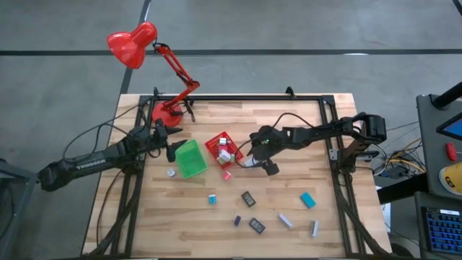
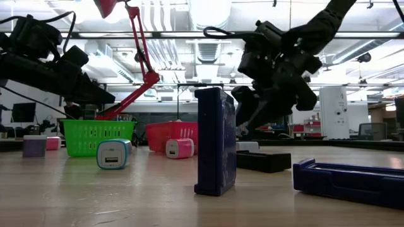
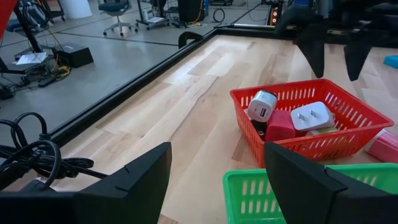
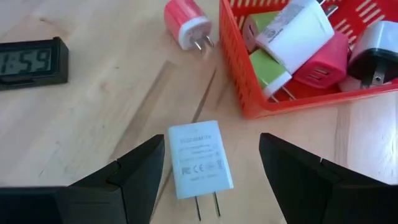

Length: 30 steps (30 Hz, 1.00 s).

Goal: Pick & Place Office items
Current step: Put the white charger adapter into the red bin

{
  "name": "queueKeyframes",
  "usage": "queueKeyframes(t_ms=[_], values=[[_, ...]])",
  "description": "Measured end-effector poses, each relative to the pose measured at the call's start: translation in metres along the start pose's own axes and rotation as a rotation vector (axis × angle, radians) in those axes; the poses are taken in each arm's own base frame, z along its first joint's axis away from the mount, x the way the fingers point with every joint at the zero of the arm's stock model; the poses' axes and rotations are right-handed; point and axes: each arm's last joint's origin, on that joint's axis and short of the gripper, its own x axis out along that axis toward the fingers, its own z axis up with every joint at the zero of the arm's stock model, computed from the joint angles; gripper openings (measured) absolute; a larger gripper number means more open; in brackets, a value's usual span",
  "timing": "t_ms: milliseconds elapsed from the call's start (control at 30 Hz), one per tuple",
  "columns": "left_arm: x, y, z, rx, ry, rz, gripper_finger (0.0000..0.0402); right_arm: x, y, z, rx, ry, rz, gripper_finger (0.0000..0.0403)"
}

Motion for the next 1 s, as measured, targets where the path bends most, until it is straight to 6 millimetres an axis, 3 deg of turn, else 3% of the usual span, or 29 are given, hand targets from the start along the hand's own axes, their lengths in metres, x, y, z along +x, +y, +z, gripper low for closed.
queueKeyframes(t_ms=[433, 1000], values=[[0.000, 0.000, 0.000, 0.000, 0.000, 0.000, 0.0257, 0.001, 0.001, -0.003, 0.005, -0.030, -0.015, 0.0260], [0.000, 0.000, 0.000, 0.000, 0.004, 0.001, 0.0257, 0.033, 0.001, -0.026, 0.055, 0.009, 0.004, 0.0260]])
